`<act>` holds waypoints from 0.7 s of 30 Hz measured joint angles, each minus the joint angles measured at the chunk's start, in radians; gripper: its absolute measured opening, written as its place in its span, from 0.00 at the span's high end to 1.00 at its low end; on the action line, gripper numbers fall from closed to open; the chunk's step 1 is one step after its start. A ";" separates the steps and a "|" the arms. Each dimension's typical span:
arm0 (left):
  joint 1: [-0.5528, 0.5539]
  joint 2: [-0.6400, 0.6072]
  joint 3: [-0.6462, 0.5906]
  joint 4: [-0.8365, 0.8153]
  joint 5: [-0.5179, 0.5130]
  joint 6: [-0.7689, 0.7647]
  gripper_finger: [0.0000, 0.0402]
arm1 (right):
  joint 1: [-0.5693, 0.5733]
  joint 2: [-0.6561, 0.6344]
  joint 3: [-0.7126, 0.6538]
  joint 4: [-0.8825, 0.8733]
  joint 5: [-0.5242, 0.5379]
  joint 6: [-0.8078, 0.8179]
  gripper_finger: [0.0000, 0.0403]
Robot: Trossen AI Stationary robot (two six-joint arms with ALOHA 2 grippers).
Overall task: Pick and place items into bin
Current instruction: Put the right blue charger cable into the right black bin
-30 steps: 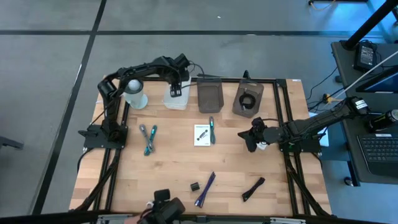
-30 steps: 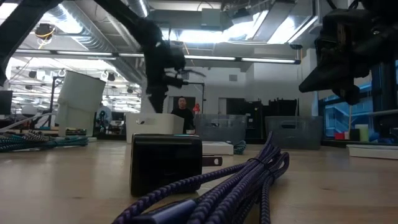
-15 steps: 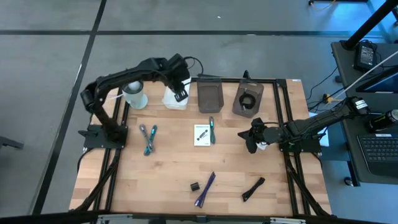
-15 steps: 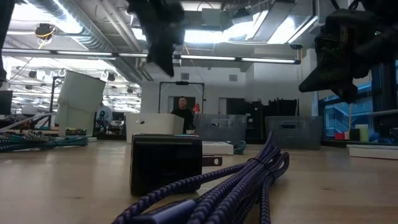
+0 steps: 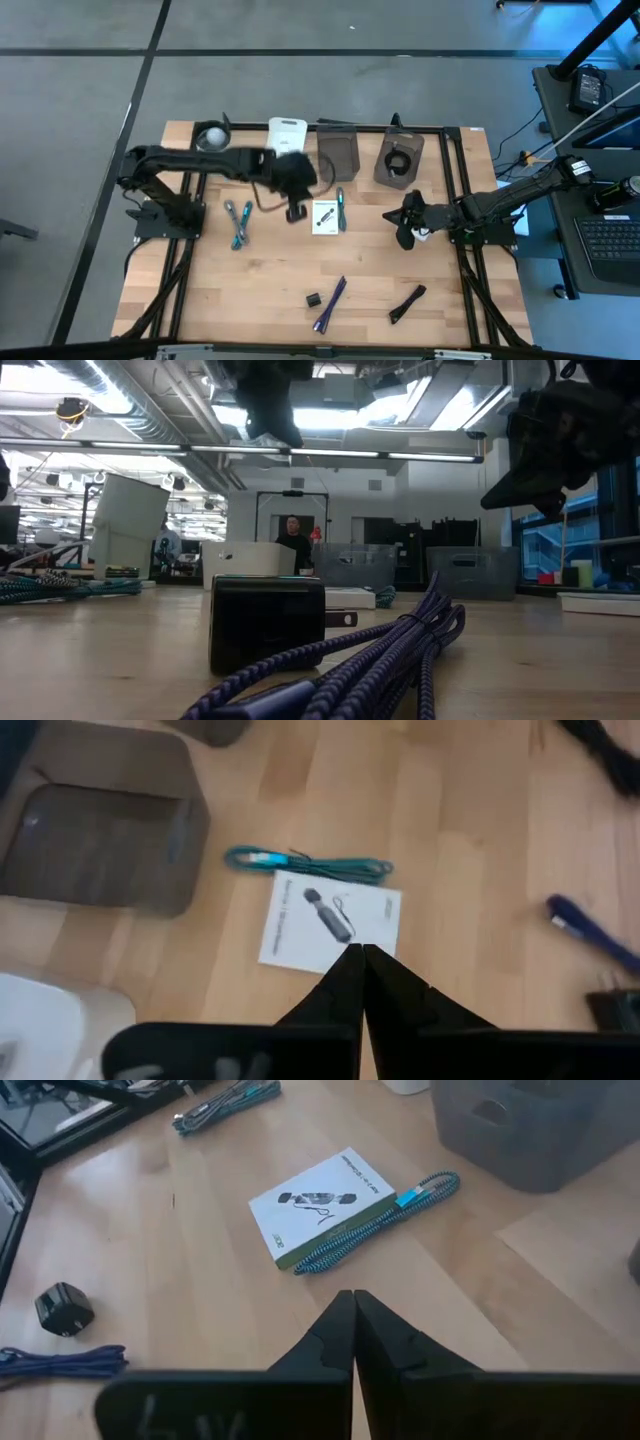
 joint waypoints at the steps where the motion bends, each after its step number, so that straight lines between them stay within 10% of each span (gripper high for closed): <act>1: -0.020 -0.008 -0.029 0.019 -0.022 0.000 1.00 | 0.000 0.000 0.000 -0.001 0.000 -0.007 0.98; 21: -0.207 -0.533 -0.743 0.647 -0.153 0.002 1.00 | -0.026 0.040 0.105 0.108 0.000 -0.010 1.00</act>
